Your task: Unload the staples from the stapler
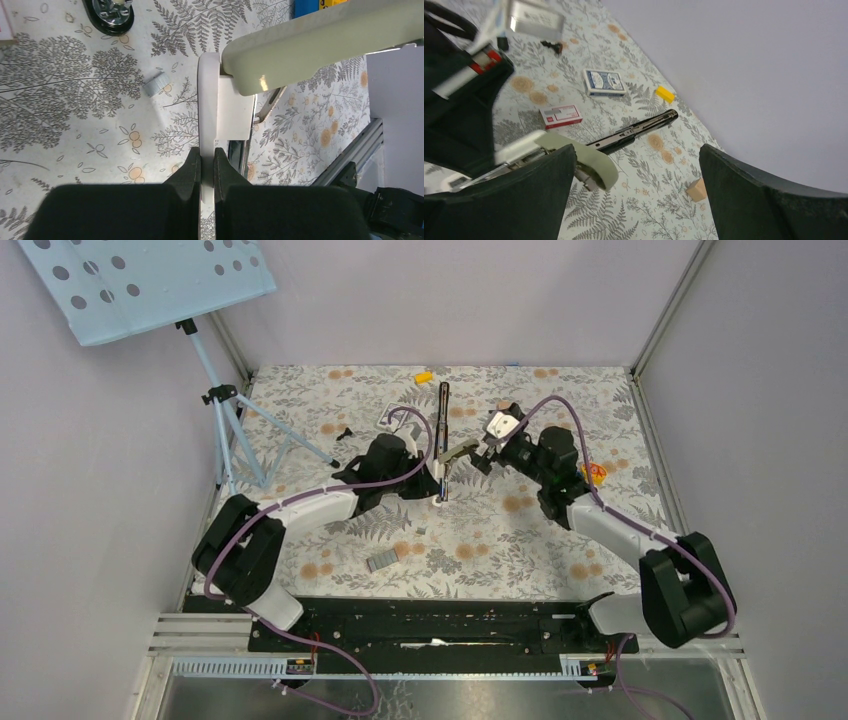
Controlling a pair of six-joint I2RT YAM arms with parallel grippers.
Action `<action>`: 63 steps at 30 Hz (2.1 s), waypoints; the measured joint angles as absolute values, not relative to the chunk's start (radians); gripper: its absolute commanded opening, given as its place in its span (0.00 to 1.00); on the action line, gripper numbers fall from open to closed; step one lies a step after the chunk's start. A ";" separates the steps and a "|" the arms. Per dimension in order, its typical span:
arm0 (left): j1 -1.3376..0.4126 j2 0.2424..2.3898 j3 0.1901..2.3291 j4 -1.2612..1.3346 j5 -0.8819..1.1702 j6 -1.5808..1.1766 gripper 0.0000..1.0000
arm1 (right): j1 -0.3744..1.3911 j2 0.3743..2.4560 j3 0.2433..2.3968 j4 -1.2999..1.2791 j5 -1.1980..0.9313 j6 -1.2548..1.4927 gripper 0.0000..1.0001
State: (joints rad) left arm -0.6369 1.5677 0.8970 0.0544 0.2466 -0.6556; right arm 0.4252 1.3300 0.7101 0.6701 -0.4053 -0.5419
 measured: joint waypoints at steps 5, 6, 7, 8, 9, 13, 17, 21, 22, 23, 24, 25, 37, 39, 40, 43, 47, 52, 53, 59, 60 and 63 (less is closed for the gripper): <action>-0.603 1.611 0.916 0.060 0.297 -0.686 0.00 | 0.424 1.160 0.628 0.670 -0.414 -0.456 1.00; -0.587 1.620 0.919 0.062 0.306 -0.692 0.00 | 0.423 1.118 0.607 0.670 -0.414 -0.434 1.00; -0.569 1.627 0.924 0.062 0.311 -0.698 0.00 | 0.423 1.079 0.588 0.670 -0.415 -0.408 1.00; -0.556 1.634 0.930 0.061 0.315 -0.702 0.00 | 0.423 1.050 0.573 0.670 -0.416 -0.385 1.00; -0.545 1.638 0.934 0.062 0.315 -0.705 0.00 | 0.423 1.027 0.562 0.671 -0.418 -0.363 1.00; -0.526 1.641 0.959 0.062 0.318 -0.707 0.00 | 0.423 0.965 0.526 0.671 -0.400 -0.201 0.94; -0.529 1.641 0.972 0.077 0.326 -0.713 0.00 | 0.423 0.980 0.527 0.664 -0.298 0.089 0.86; -0.532 1.630 0.972 0.078 0.326 -0.739 0.00 | 0.423 1.077 0.553 0.640 -0.216 0.397 0.83; -0.532 1.624 0.971 0.080 0.326 -0.748 0.00 | 0.425 1.116 0.556 0.651 -0.201 0.466 0.82; -0.532 1.617 0.971 0.084 0.326 -0.757 0.00 | 0.427 1.148 0.557 0.662 -0.192 0.514 0.82; -0.532 1.608 0.971 0.092 0.326 -0.767 0.00 | 0.433 1.189 0.557 0.676 -0.175 0.570 0.81; -0.532 1.602 0.971 0.101 0.326 -0.774 0.00 | 0.439 1.224 0.557 0.690 -0.163 0.610 0.81; -0.554 1.572 0.947 0.131 0.324 -0.814 0.00 | 0.535 1.466 0.652 0.821 -0.121 0.772 0.73; -0.556 1.571 0.945 0.130 0.323 -0.815 0.00 | 0.541 1.478 0.665 0.832 -0.121 0.771 0.71; -0.558 1.572 0.945 0.130 0.323 -0.815 0.00 | 0.543 1.488 0.673 0.833 -0.121 0.768 0.70; -0.560 1.572 0.945 0.130 0.323 -0.815 0.00 | 0.550 1.522 0.705 0.831 -0.121 0.758 0.67; -0.564 1.572 0.945 0.130 0.323 -0.814 0.00 | 0.558 1.555 0.720 0.823 -0.118 0.744 0.61; -0.567 1.572 0.945 0.130 0.324 -0.815 0.00 | 0.565 1.594 0.731 0.815 -0.117 0.730 0.55; -0.567 1.572 0.945 0.130 0.324 -0.815 0.00 | 0.567 1.600 0.736 0.813 -0.117 0.729 0.54; -0.570 1.572 0.945 0.130 0.324 -0.814 0.00 | 0.570 1.624 0.756 0.813 -0.121 0.717 0.45; -0.570 1.572 0.945 0.130 0.324 -0.814 0.00 | 0.570 1.626 0.757 0.814 -0.124 0.716 0.43; -0.570 1.572 0.945 0.128 0.319 -0.814 0.00 | 0.574 1.632 0.765 0.818 -0.127 0.713 0.34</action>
